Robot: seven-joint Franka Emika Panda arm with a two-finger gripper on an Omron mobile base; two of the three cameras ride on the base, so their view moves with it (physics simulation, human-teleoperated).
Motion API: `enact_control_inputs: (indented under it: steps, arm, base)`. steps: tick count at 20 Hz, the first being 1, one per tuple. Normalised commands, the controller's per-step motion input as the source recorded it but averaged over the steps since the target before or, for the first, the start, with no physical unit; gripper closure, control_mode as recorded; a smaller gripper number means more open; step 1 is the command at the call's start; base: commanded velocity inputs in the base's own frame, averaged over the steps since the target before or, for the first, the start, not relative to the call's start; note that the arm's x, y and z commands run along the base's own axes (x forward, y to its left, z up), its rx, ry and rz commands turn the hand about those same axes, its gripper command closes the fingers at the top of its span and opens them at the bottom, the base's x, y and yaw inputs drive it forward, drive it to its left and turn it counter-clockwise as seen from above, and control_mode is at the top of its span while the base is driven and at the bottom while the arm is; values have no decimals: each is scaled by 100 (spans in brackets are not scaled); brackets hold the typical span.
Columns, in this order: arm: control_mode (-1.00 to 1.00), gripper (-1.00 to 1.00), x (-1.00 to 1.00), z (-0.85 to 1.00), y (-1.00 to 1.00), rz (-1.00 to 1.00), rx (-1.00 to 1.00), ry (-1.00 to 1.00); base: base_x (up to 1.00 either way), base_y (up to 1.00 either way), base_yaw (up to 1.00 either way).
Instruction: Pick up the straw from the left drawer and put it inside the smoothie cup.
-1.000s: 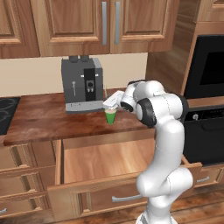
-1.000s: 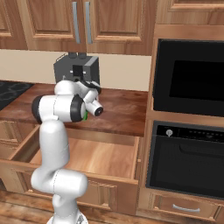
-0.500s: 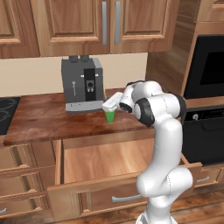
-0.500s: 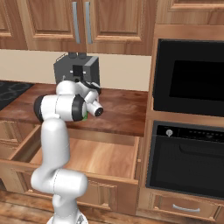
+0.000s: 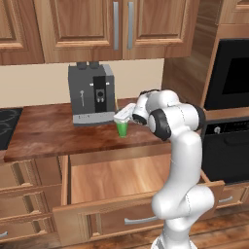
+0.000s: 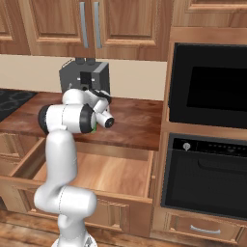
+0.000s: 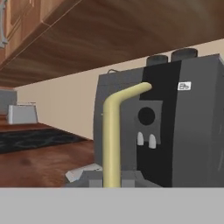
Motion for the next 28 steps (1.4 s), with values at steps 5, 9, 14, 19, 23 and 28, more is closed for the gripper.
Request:
enact_control_inputs:
  steps: [5,9,14,19,23,28]
  arm:
    - [-100,100,-30,0,-12,0,0,0]
    - [-100,100,-29,0,-8,0,0,0]
    - [-100,100,-4,-5,0,0,0,0]
    - [-100,-100,0,-4,0,0,0,0]
    - [-100,-100,0,0,0,0,0,0]
    - [-100,-100,-21,0,0,0,0,0]
  base:
    - [0,0,0]
    - [0,0,0]
    - [0,0,0]
    - [0,0,0]
    - [0,0,0]
    - [0,0,0]
